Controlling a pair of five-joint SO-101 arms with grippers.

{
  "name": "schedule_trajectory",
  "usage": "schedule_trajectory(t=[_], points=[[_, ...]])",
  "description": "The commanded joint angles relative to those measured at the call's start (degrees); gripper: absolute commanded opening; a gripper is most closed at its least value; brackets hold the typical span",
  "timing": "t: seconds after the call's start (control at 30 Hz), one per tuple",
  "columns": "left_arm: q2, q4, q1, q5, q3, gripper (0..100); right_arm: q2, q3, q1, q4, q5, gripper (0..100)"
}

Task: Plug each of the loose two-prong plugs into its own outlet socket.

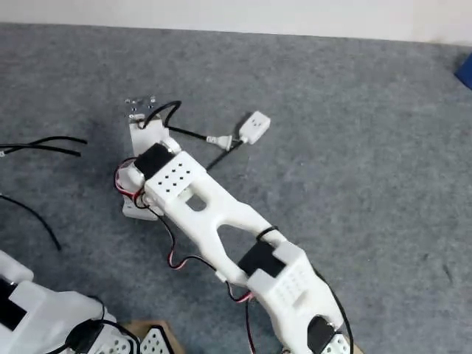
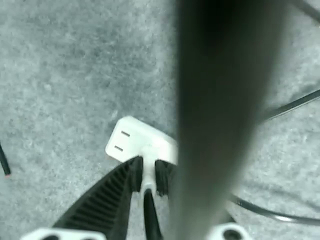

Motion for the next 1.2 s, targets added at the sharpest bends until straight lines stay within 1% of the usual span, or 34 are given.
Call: schedule_trajectory(t=[0.0, 0.23, 0.43, 0.57, 0.73, 0.83, 1.03, 1.17], points=[[-0.31, -0.79, -0.22, 0.26, -0.84, 25, 6.2, -5.85, -2.24, 3.56, 2.2, 0.5], [-0.57, -0.79, -0.57, 0.26, -0.92, 25, 14.64, -13.93, -4.26, 7.34, 2.37, 0.5], [-0.92, -0.7, -0.48, 0.26, -1.01, 25, 17.71, -17.98, -4.88, 9.45, 2.46, 0.5], [-0.92, -0.35, -0.57, 0.62, -3.65, 25, 19.21, -19.12, -5.14, 10.86, 3.87, 0.5], [-0.84, 4.48, -0.48, 0.62, -6.37, 25, 20.88, -22.46, -4.79, 15.43, 5.19, 0.5], [-0.84, 5.27, -0.57, 0.62, -7.52, 25, 22.29, -23.25, -5.05, 18.51, 6.07, 0.5], [-0.92, 6.51, -0.57, 0.62, -7.69, 25, 24.22, -23.69, -4.88, 18.59, 6.86, 0.5], [-0.92, 6.51, -0.48, 0.62, -7.69, 25, 24.57, -27.47, -4.7, 18.68, 6.86, 0.5]])
